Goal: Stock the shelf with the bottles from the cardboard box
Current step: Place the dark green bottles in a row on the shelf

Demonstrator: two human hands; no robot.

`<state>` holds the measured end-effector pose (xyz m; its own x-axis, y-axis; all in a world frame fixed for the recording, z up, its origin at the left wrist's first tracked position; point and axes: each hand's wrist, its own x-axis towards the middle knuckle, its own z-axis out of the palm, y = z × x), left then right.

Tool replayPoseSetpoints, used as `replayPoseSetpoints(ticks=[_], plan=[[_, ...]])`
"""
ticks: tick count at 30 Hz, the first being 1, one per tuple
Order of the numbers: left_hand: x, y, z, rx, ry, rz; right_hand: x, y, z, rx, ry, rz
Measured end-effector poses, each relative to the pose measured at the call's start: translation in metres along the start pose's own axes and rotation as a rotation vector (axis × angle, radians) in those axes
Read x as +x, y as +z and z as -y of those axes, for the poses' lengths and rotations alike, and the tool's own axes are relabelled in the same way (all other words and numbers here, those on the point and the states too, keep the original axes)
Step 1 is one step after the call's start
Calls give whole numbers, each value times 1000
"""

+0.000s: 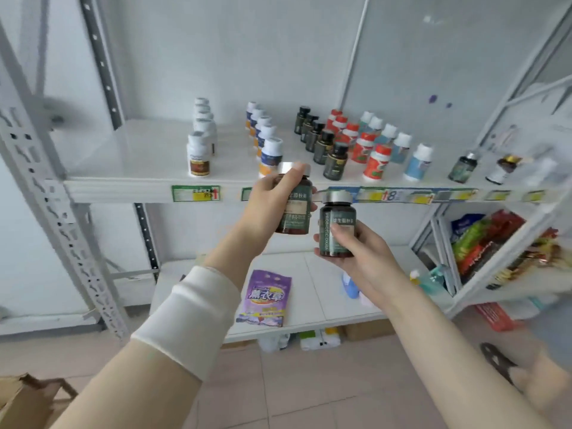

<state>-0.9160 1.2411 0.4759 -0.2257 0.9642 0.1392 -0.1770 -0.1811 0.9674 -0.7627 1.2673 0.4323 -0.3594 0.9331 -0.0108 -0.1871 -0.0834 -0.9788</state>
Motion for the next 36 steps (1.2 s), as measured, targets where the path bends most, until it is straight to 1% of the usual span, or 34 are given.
replayPoseSetpoints(ticks=[5, 9, 13, 18, 23, 29, 32, 36], plan=[[36, 113, 4, 49, -6, 147, -8, -103, 45, 37, -73, -165], [80, 179, 18, 41, -21, 254, 4, -171, 68, 15, -112, -217], [138, 232, 25, 39, 3, 315, 45, -229, 97, 43, -173, -206], [231, 289, 24, 80, 54, 430, 119, -293, 133, -69, -182, -268], [318, 335, 33, 165, 75, 452, 187, -345, 162, -173, -170, -284], [396, 381, 51, 250, 75, 420, 253, -404, 189, -321, -158, -259], [433, 399, 57, 285, 77, 423, 287, -434, 205, -405, -155, -208], [473, 423, 68, 302, 84, 378, 331, -471, 226, -505, -151, -86]])
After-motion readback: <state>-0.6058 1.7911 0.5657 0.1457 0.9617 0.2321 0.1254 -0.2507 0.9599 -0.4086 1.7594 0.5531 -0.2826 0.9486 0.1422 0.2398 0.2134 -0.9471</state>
